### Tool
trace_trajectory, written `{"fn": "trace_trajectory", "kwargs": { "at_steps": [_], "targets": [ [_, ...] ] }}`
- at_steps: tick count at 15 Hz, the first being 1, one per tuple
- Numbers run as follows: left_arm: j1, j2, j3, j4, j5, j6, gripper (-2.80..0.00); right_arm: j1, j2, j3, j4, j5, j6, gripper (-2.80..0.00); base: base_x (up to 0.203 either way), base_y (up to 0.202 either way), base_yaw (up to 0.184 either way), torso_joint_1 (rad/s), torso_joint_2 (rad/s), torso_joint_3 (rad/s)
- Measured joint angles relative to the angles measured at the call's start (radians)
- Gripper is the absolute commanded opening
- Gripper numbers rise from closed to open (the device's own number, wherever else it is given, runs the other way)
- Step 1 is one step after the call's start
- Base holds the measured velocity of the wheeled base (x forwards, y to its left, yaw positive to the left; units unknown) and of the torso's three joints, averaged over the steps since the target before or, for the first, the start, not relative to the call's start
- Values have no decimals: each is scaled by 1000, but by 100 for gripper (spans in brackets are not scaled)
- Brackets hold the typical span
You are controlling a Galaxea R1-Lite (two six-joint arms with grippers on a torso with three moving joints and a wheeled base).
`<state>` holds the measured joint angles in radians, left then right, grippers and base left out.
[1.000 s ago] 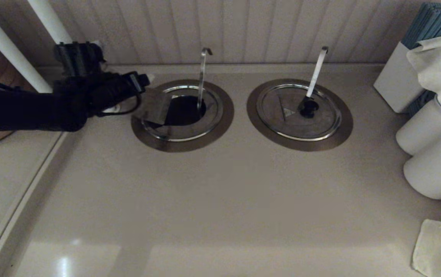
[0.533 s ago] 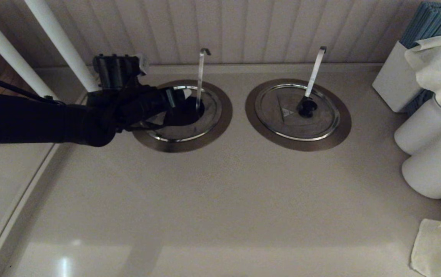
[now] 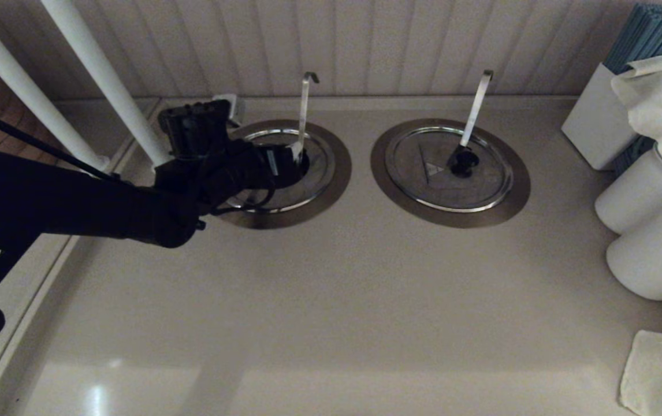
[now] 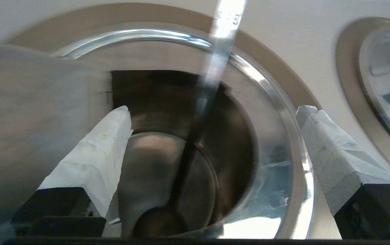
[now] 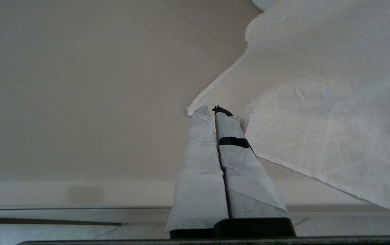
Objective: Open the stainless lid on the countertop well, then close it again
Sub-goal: Stir with a spoon
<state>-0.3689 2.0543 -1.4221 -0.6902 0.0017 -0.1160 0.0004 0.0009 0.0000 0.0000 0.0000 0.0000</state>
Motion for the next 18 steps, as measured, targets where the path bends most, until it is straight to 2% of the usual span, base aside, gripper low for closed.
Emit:
{"fn": "trace_trajectory", "kwargs": {
  "at_steps": [11, 13, 16, 18],
  "targets": [
    [-19, 92, -41, -27, 23, 8, 0, 0, 0, 0, 0, 0, 0, -280, 0, 0, 0, 0, 0, 0],
    [-20, 109, -75, -14, 23, 16, 0, 0, 0, 0, 0, 0, 0, -280, 0, 0, 0, 0, 0, 0],
    [-26, 134, -164, 63, 19, 41, 0, 0, 0, 0, 0, 0, 0, -280, 0, 0, 0, 0, 0, 0],
    [-27, 159, -195, 66, 20, 41, 0, 0, 0, 0, 0, 0, 0, -280, 0, 0, 0, 0, 0, 0]
  ]
}}
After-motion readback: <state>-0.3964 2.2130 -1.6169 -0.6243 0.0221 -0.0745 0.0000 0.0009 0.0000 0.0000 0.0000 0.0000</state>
